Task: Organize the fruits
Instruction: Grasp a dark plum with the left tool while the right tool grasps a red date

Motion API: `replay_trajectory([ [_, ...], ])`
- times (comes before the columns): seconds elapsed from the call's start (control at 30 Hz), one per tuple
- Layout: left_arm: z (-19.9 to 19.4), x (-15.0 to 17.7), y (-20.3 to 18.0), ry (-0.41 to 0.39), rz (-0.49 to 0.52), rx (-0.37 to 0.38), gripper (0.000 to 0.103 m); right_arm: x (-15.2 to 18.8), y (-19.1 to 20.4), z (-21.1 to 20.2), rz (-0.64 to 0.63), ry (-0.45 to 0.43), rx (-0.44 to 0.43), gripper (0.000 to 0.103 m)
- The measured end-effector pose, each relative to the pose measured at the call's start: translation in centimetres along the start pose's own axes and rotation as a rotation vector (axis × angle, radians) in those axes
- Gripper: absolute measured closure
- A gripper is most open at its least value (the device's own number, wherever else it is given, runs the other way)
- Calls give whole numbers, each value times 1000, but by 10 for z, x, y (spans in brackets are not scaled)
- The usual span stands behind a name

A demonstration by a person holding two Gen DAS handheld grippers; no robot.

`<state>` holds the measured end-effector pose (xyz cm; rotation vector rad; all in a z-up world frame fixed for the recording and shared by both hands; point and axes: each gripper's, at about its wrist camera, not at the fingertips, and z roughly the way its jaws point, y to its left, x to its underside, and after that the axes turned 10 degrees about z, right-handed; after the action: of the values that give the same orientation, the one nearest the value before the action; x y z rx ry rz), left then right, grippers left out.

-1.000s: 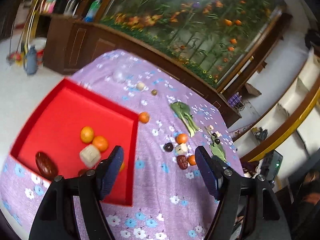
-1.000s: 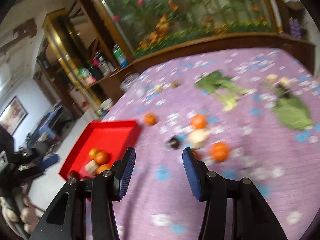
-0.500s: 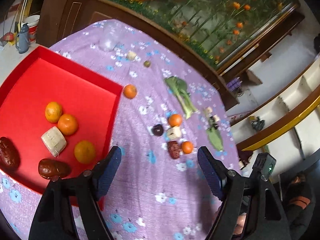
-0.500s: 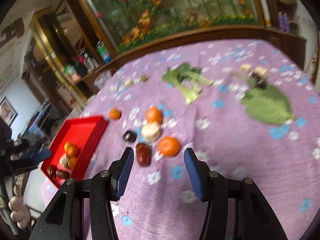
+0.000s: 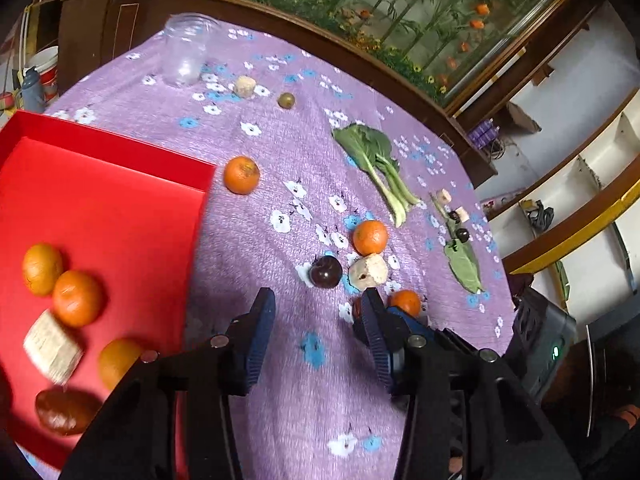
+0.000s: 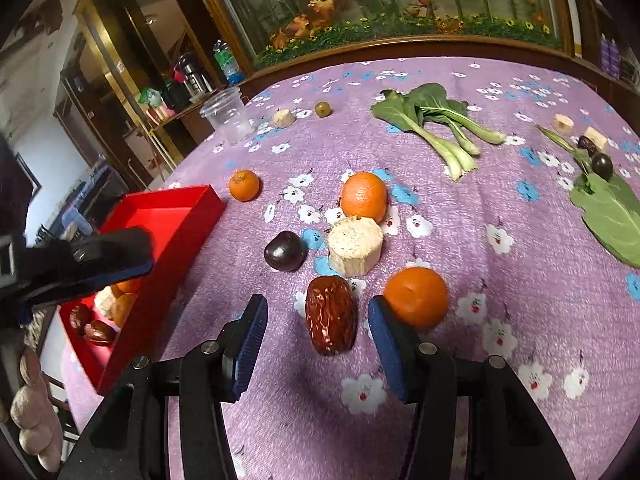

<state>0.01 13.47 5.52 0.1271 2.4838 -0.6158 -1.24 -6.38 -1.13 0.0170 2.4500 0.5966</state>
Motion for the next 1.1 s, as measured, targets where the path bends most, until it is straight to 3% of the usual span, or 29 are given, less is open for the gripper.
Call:
replay_trajectory([
  [0.07,12,-3,-2,22,8,2,60,3,2,5,-24,5,10,67],
  [0.17,25,-5,-7,42,34,4,60,6,6,5,-56,-1,29,73],
  [0.47,66,-15,-26,70,122,-48,60,8,0,2,-32,1,24,74],
  [0.6,81,-10,-29,88,178,-116,80,8,0,2,-37,1,27,73],
  [0.77,74,-3,-35,52,212,-151,81,7,-1,2,-31,2,21,74],
  [1.1,17,17,-33,-57,147,-139,80,6,1,-6,-38,-32,-6,74],
])
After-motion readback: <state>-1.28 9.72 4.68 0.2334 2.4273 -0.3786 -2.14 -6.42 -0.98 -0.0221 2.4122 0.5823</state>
